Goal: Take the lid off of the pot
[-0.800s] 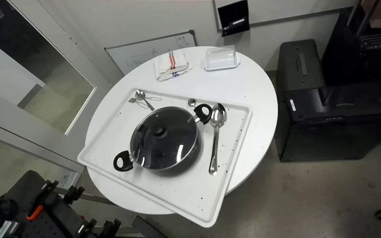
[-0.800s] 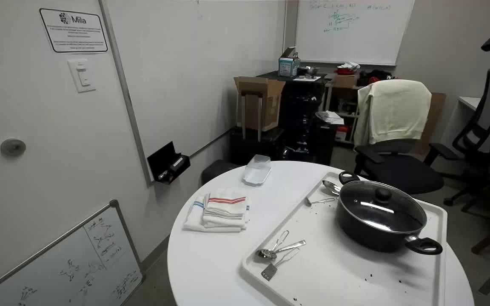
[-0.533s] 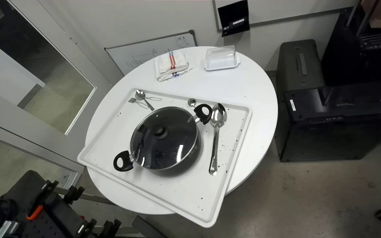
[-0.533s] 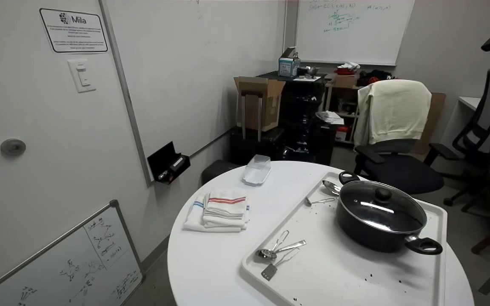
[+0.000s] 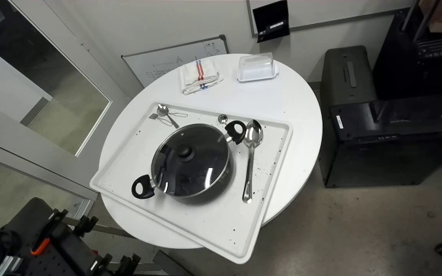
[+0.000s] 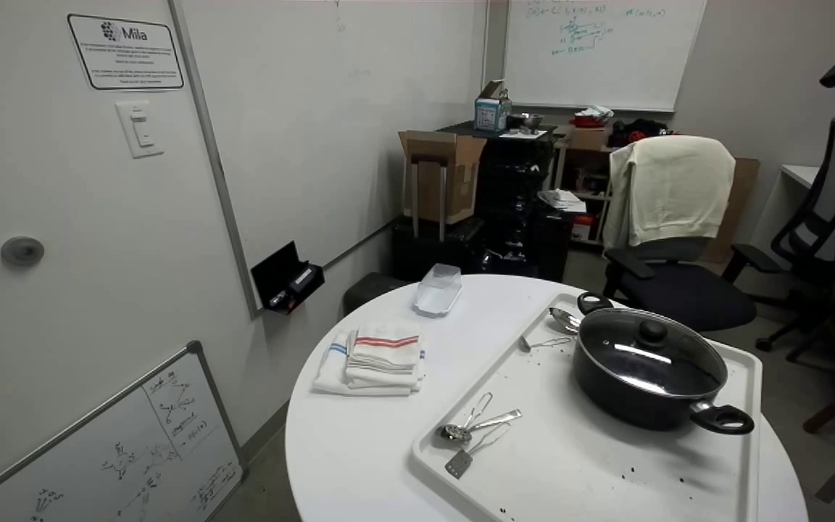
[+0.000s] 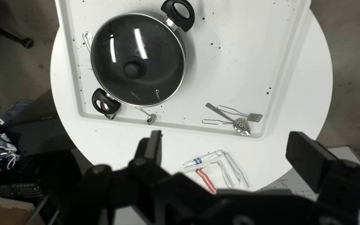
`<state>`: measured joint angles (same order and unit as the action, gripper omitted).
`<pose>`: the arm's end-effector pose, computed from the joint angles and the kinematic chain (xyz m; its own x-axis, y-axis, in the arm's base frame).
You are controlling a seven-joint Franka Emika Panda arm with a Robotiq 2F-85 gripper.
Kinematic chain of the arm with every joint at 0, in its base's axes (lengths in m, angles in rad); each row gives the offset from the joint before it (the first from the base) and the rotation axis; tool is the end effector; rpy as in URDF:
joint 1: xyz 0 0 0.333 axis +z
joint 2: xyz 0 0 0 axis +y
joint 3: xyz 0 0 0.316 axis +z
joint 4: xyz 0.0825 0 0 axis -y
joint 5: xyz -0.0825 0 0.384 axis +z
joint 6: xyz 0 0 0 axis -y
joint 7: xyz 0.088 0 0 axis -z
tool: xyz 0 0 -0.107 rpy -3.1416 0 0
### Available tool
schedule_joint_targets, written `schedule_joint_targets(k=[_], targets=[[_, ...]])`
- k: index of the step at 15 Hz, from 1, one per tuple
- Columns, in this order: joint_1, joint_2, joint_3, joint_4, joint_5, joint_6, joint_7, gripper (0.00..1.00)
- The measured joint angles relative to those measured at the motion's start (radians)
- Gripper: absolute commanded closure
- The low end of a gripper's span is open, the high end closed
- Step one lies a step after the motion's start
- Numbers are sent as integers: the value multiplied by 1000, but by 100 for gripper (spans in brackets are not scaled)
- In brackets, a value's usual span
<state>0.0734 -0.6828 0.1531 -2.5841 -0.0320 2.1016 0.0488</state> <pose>0.3537 0.0832 0.4936 0.9649 0.1741 0.1966 0.1533 -0.9813 0.1168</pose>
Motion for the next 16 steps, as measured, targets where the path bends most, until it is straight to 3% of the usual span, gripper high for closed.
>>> schedule_joint_targets(k=[7,16], targets=[[-22,132,-98,7,0,25,-54,0],[-92,427,-192,41,-3,198,-118,0]])
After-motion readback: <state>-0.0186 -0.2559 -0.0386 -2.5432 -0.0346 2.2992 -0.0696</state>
